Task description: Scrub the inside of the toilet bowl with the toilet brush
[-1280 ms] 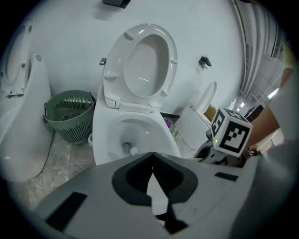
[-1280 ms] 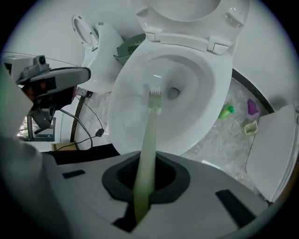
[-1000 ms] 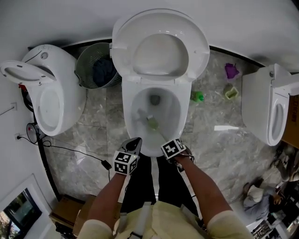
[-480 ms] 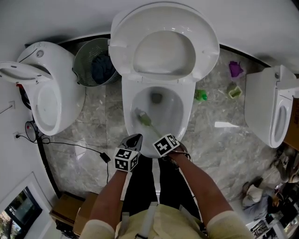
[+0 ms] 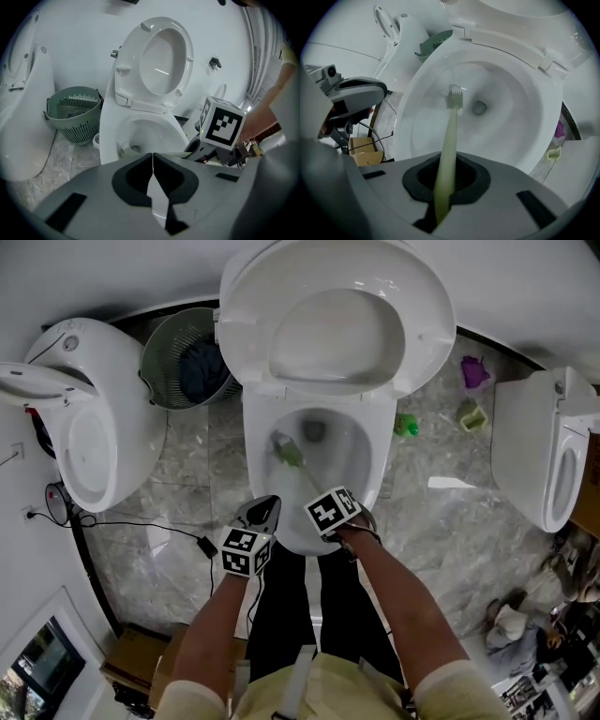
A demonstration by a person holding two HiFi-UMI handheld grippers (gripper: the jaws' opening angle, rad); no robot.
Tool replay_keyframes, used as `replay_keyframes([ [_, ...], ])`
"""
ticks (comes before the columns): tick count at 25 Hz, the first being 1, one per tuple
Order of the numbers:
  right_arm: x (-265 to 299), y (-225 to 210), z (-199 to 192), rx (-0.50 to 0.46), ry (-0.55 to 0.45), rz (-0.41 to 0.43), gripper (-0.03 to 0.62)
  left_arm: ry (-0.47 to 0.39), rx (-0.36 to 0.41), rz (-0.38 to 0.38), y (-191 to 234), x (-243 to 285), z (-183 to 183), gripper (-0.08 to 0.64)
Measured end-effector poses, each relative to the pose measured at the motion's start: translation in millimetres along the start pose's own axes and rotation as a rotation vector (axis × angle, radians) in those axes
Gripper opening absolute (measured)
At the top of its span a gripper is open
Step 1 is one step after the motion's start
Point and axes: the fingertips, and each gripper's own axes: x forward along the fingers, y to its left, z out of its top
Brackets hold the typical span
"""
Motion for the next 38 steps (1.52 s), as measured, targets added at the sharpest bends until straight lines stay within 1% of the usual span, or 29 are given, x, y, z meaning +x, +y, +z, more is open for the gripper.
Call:
replay_keyframes([
  [7,-2,-20,20,-0.014,-0.01,-0.05,0.029,-0.002,-0.007,-0.018,-3,6,-2,0.012],
  [11,-4,-40,26,-0.016,-0.004,-0.087,0.029,0.0,-0.001,-0.036,-11,11,-2,0.012],
  [17,-13,-77,24,0.063,-0.001,-0.143,0.029,-0.004,0.008,-0.057,-21,17,0,0.012],
  [25,-22,-97,-3,0.071,0.031,-0.206,0.029,-0.008,0.014,-0.049,-20,19,3,0.012],
  [31,-22,-96,-27,0.108,0.023,-0.204,0.029,-0.014,0.007,-0.046,-21,19,4,0.012],
  [38,-19,-86,-49,0.095,0.041,-0.217,0.029,-0.023,0.005,-0.028,-16,14,5,0.012],
])
